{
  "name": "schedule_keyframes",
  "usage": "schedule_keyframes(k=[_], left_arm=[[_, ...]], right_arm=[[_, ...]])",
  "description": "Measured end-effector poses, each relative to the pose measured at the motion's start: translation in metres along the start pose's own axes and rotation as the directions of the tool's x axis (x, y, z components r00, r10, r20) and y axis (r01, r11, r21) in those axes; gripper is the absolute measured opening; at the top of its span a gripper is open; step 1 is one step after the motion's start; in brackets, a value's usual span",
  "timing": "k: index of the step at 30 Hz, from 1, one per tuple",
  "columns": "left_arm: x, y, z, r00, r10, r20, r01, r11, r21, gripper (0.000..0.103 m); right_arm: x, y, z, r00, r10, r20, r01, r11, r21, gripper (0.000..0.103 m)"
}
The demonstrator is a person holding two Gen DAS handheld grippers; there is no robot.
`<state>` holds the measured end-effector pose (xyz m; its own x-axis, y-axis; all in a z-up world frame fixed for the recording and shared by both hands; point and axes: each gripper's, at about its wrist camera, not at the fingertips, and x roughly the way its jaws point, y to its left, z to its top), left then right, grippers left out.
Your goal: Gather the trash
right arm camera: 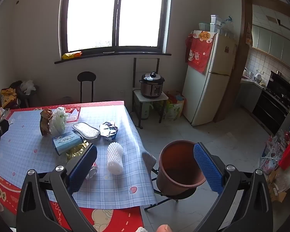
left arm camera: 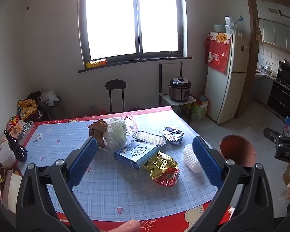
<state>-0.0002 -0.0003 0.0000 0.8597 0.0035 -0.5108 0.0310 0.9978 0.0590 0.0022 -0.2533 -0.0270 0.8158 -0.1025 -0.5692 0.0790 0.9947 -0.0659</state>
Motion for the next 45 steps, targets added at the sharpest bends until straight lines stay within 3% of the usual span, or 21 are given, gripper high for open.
schedule_keyframes(k=[45], left_arm=[[-0.007,-0.002,-0.003,1.000,0.008,0.006,-0.008,1.000,-0.011,0.098]], right_arm=[[-0.001,-0.003,-0.005,1.000,0.018,0.009,-0.018,1.000,0.014,0.098]])
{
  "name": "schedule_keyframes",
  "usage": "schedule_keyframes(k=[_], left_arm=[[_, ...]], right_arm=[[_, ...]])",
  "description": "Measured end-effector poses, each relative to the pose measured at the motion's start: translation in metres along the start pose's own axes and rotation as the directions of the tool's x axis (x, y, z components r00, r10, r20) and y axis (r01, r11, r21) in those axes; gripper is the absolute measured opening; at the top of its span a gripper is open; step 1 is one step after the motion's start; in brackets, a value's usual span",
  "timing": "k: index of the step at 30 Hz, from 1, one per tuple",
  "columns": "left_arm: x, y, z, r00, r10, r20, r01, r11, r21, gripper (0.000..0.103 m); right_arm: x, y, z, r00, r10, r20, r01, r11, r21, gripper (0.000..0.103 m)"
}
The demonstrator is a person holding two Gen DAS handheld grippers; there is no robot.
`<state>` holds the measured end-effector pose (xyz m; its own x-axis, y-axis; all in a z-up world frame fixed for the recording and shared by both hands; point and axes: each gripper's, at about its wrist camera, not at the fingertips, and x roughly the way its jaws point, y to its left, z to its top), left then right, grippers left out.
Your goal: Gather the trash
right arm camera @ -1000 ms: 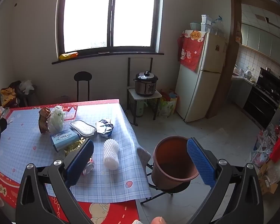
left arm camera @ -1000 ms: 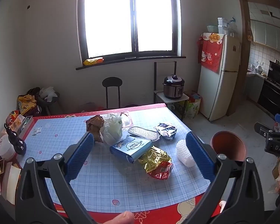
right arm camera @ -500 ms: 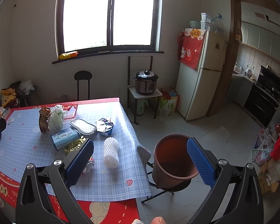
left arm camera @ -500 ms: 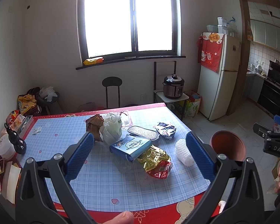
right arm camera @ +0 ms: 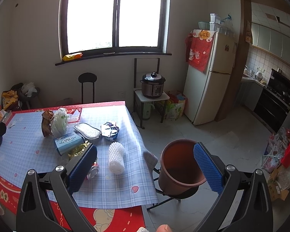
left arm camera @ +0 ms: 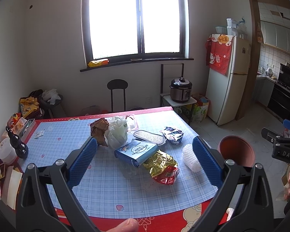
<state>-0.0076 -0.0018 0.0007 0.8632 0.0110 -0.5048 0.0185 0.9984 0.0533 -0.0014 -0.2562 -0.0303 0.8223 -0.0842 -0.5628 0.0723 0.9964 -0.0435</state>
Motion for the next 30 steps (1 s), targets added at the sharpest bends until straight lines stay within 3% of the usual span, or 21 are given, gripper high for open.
schedule_keyframes(k=[30], left_arm=[[0.0077,0.0030,0.0055,1.000,0.002,0.002,-0.002,1.000,-0.005,0.098]], right_arm=[[0.0083,-0.0016,0.0043,1.000,0.003,-0.002,-0.003,1.000,0.000,0.098]])
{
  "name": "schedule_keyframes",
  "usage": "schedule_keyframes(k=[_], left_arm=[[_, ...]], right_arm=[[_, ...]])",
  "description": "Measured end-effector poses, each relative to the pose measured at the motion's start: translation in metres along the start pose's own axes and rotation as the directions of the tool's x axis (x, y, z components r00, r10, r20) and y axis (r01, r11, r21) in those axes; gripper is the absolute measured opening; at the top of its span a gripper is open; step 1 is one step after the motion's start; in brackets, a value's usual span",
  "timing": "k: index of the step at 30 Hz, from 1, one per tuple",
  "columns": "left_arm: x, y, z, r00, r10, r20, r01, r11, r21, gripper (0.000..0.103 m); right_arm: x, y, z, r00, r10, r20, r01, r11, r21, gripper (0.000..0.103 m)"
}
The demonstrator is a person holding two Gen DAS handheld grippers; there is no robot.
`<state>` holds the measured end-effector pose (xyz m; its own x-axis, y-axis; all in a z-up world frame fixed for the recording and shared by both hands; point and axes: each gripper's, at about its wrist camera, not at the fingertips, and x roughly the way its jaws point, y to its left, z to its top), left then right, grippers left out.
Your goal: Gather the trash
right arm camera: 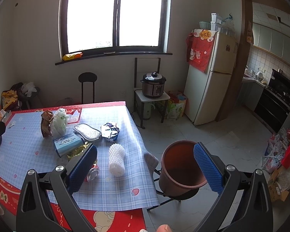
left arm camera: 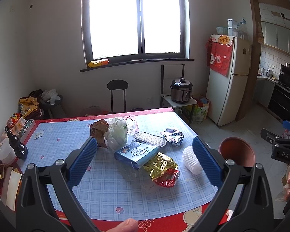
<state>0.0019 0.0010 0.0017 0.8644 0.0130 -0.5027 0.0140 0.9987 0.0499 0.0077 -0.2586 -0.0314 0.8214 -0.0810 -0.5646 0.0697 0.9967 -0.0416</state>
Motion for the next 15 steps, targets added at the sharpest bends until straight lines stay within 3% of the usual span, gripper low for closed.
schedule_keyframes(k=[15], left_arm=[[-0.001,-0.018,-0.003,1.000,0.008,-0.006,-0.008,1.000,-0.021,0.098]], right_arm=[[0.005,-0.016,-0.001,1.000,0.013,-0.001,-0.013,1.000,0.004,0.098]])
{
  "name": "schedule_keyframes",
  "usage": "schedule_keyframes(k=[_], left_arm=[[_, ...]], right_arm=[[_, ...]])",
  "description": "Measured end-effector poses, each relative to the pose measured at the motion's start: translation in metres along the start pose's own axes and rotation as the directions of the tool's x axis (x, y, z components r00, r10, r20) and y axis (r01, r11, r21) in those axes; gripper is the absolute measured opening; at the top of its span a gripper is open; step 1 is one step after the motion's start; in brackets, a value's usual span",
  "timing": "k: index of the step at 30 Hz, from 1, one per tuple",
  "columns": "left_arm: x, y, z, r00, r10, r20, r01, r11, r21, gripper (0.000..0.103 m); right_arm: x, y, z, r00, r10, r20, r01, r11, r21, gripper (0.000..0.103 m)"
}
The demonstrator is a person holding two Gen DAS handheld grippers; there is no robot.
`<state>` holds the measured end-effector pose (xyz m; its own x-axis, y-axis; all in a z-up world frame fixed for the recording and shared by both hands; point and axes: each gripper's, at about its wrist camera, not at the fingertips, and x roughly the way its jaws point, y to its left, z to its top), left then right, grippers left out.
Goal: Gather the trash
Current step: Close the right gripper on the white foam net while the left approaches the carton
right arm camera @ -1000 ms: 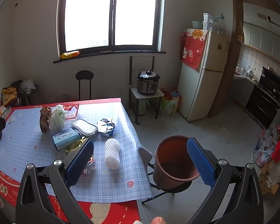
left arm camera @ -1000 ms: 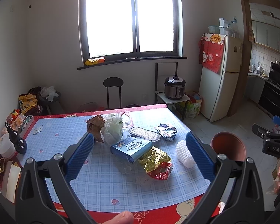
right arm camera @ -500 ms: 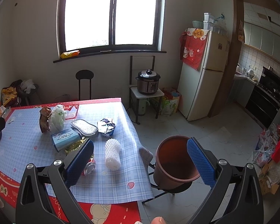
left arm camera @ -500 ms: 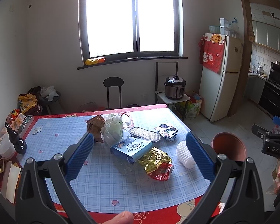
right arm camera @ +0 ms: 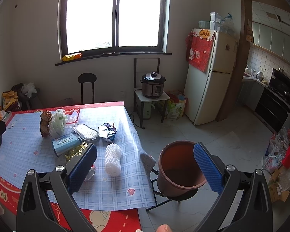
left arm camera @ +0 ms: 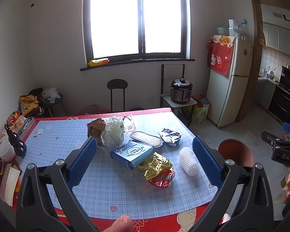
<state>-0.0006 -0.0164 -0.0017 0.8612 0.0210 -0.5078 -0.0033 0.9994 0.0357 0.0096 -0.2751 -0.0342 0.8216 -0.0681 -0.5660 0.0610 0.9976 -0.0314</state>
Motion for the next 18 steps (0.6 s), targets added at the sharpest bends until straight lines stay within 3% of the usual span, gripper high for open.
schedule_keyframes(k=[6,10,15,18], left_arm=[[0.004,-0.012,-0.007,0.999,-0.026,-0.044,0.024,0.998,-0.051,0.098],[0.015,-0.015,-0.014,0.995,-0.050,-0.090,0.042,0.995,-0.093,0.098],[0.024,-0.009,-0.035,0.994,0.005,-0.110,-0.023,0.987,-0.157,0.098],[0.028,-0.002,-0.049,0.985,0.070,-0.157,-0.099,0.977,-0.187,0.098]], right_arm=[[0.009,-0.019,-0.004,1.000,0.023,-0.015,-0.023,1.000,-0.009,0.098],[0.022,-0.039,-0.007,0.996,0.082,-0.045,-0.082,0.997,0.001,0.098],[0.045,-0.053,-0.017,0.988,0.128,-0.085,-0.130,0.991,-0.016,0.098],[0.065,-0.054,-0.027,0.975,0.185,-0.126,-0.188,0.982,-0.012,0.098]])
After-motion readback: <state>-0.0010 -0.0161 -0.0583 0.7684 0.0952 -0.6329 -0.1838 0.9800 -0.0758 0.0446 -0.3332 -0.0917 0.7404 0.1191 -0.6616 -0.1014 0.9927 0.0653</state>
